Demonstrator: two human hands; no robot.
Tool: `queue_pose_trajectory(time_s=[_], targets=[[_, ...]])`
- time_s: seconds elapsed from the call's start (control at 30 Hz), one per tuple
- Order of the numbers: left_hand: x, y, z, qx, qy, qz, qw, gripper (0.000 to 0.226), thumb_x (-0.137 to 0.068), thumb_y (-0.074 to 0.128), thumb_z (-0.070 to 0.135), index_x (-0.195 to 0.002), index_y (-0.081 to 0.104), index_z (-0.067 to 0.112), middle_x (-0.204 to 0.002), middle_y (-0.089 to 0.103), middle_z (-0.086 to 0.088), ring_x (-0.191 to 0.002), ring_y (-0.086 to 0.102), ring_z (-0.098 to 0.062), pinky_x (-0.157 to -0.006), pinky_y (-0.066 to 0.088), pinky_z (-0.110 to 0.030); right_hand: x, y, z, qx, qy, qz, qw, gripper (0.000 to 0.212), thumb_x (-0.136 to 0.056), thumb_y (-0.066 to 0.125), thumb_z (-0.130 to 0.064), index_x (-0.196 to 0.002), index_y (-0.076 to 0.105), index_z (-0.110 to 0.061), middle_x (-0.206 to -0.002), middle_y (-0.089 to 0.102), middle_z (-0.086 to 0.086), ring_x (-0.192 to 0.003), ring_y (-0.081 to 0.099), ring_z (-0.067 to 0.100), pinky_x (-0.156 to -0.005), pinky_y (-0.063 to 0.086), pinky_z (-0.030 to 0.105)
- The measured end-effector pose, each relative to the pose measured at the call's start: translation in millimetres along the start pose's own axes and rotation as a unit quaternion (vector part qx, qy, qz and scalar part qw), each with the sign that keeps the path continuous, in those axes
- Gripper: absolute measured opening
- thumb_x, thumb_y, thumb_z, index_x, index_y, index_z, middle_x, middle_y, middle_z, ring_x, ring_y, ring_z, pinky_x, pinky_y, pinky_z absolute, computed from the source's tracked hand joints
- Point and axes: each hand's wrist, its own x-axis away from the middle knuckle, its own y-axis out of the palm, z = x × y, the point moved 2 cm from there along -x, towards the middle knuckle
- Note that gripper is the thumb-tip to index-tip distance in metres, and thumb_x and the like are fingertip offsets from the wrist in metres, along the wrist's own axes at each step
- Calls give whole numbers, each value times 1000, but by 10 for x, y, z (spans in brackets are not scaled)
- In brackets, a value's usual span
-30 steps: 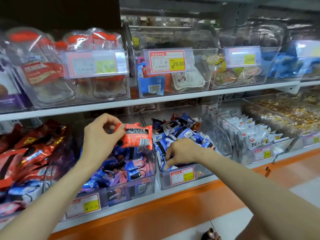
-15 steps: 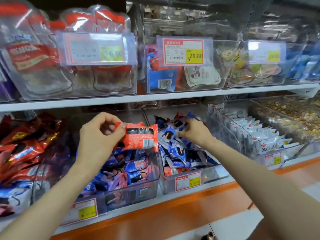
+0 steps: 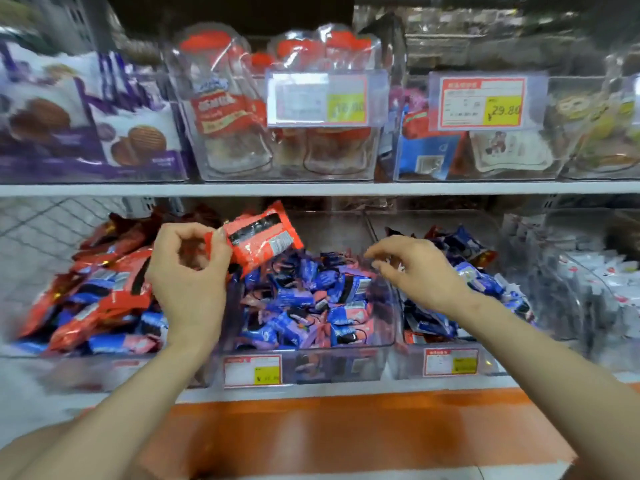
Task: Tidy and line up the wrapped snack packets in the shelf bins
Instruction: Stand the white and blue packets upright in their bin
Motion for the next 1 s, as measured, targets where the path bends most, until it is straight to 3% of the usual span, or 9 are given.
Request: queue_pose_trajectory(time_s=[0.13, 0.23, 0.3, 0.37, 0.47, 0.57, 0.7, 0.83, 1.0], targets=[[-259, -469, -197, -32, 16, 134, 990, 19, -86, 58, 29, -77, 48, 42, -78, 52, 16, -68, 48, -2, -69, 42, -27, -78, 123, -80, -34, -11, 12, 999, 14, -88, 62, -13, -99, 71, -15, -91, 65, -1, -73, 55, 17, -71, 46, 32], [-481, -750, -332, -104, 54, 158, 980, 16, -88, 55, 26, -82, 47, 38, -81, 52, 16, -74, 50, 0, -76, 44, -35, -126, 237, -92, -49, -7, 8, 999, 11, -88, 63, -12, -95, 71, -13, -87, 65, 0, -65, 51, 11, -67, 40, 25], [-586, -830, -472, -174, 112, 88, 974, 4, -87, 54, 21, -84, 56, 23, -88, 61, 3, -83, 55, -15, -82, 42, -41, -150, 311, -113, -59, -14, 3, 998, 12, -87, 64, -10, -94, 72, -14, -86, 66, 1, -62, 49, 1, -66, 40, 24], [-620, -785, -619, -237, 149, -49, 959, 9, -83, 56, 18, -83, 60, 10, -100, 66, -8, -95, 54, -25, -87, 37, -38, -163, 362, -159, -63, -17, 0, 998, 12, -87, 64, -9, -93, 72, -14, -81, 64, -2, -60, 48, -3, -65, 40, 24], [-510, -619, -739, -227, 112, -242, 937, 5, -81, 64, 14, -79, 60, 13, -117, 61, -10, -111, 54, -29, -90, 32, -26, -168, 375, -203, -60, -17, 0, 998, 12, -87, 63, -9, -92, 73, -14, -76, 57, -12, -59, 48, -3, -64, 40, 25], [-397, -520, -779, -235, 80, -337, 908, 17, -81, 70, 11, -91, 58, 17, -131, 55, -4, -120, 52, -21, -89, 33, -22, -165, 377, -216, -59, -17, -1, 998, 12, -87, 63, -10, -92, 72, -16, -78, 58, -12, -61, 49, -2, -65, 43, 27], [-453, -481, -835, -279, 58, -380, 880, 43, -82, 70, 24, -113, 44, 11, -137, 52, 3, -127, 48, -19, -98, 40, -34, -167, 383, -222, -59, -16, -1, 998, 11, -88, 63, -10, -92, 73, -15, -80, 59, -10, -61, 49, -3, -66, 44, 27], [-479, -422, -836, -336, 62, -405, 848, 34, -85, 65, 28, -107, 43, 13, -142, 46, 4, -135, 37, -28, -116, 19, -43, -149, 401, -206, -61, -13, -7, 998, 12, -88, 63, -11, -91, 73, -16, -81, 59, -12, -62, 50, -3, -67, 46, 29], [-445, -465, -716, -347, 121, -354, 860, 38, -78, 73, 26, -111, 60, 12, -133, 54, -1, -123, 46, -24, -98, 34, -43, -121, 377, -185, -66, -5, -1, 998, 12, -88, 63, -11, -91, 73, -15, -83, 61, -9, -62, 51, -3, -67, 40, 23]])
